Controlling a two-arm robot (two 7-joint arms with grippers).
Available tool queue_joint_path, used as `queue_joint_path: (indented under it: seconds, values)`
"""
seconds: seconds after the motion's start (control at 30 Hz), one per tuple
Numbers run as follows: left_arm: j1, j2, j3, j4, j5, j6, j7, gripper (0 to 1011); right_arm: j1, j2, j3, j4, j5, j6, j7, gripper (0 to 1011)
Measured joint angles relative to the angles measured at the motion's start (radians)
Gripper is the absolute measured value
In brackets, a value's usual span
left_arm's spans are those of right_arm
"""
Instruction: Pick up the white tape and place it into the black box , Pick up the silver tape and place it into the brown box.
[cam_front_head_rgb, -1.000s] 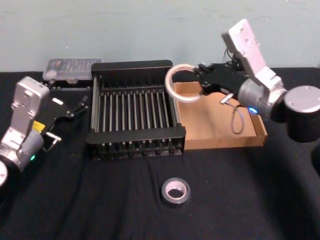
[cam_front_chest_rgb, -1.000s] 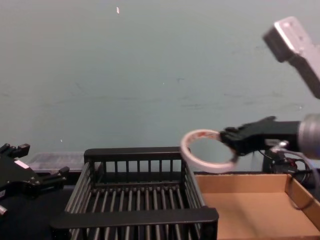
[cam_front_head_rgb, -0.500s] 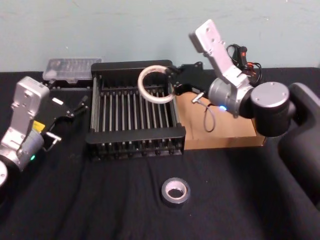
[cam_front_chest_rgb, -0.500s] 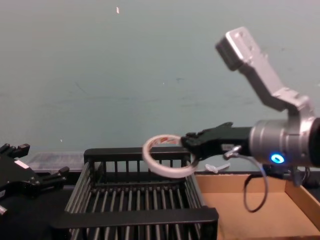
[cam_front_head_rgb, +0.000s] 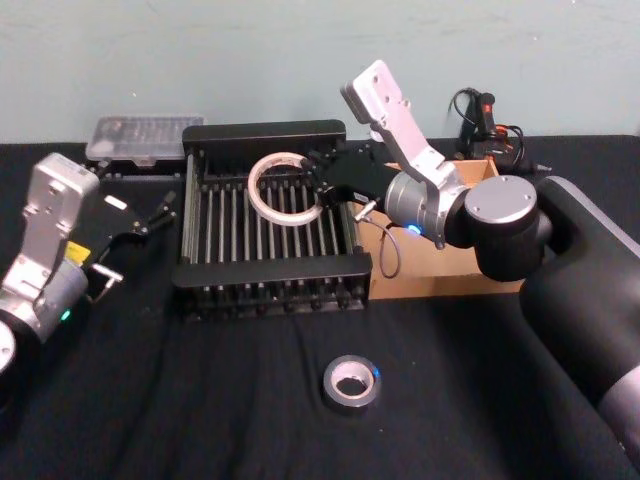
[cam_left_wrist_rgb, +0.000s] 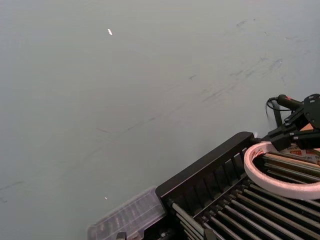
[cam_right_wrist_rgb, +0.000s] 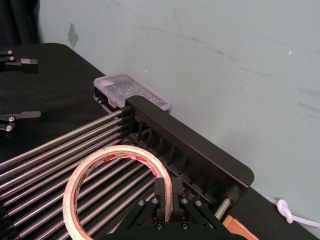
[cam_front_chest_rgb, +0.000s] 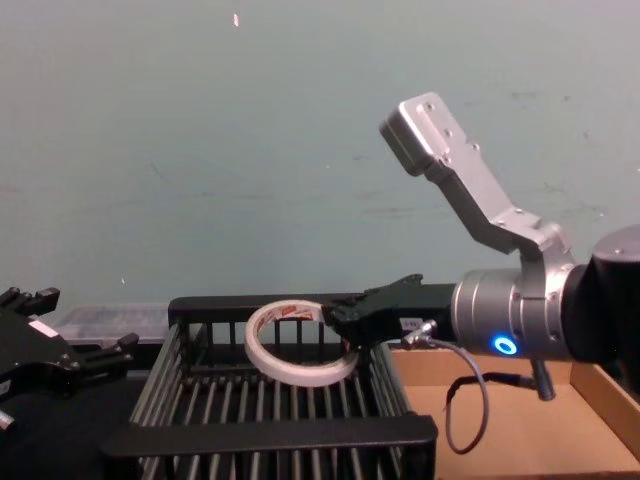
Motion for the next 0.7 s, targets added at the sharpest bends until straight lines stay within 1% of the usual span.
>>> queue_joint_path:
  seconds: [0.4, 0.47, 0.5, 0.57, 0.6, 0.67, 0.7]
  values:
    - [0.000, 0.000, 0.000, 0.000, 0.000, 0.000, 0.000, 1001, 0.001, -0.002, -0.002, 0.004, -0.003, 0.000, 0.000, 90]
    - [0.000, 0.000, 0.000, 0.000, 0.000, 0.000, 0.000, 1001, 0.001, -0.002, -0.002, 0.004, -0.002, 0.001, 0.000, 104]
    - [0.000, 0.000, 0.000, 0.000, 0.000, 0.000, 0.000, 1001, 0.001, -0.001, -0.002, 0.004, -0.002, 0.001, 0.000, 146]
    - [0.000, 0.000, 0.000, 0.000, 0.000, 0.000, 0.000, 1001, 0.001, -0.001, -0.002, 0.003, -0.002, 0.001, 0.000, 175]
    - [0.000, 0.000, 0.000, 0.000, 0.000, 0.000, 0.000, 1001, 0.001, -0.001, -0.002, 0.003, -0.002, 0.001, 0.000, 235]
    - [0.000, 0.000, 0.000, 0.000, 0.000, 0.000, 0.000, 1002, 0.001, -0.001, -0.001, 0.003, -0.002, 0.001, 0.000, 270]
    - [0.000, 0.000, 0.000, 0.000, 0.000, 0.000, 0.000, 1001, 0.001, -0.001, -0.001, 0.003, -0.001, 0.001, 0.000, 307]
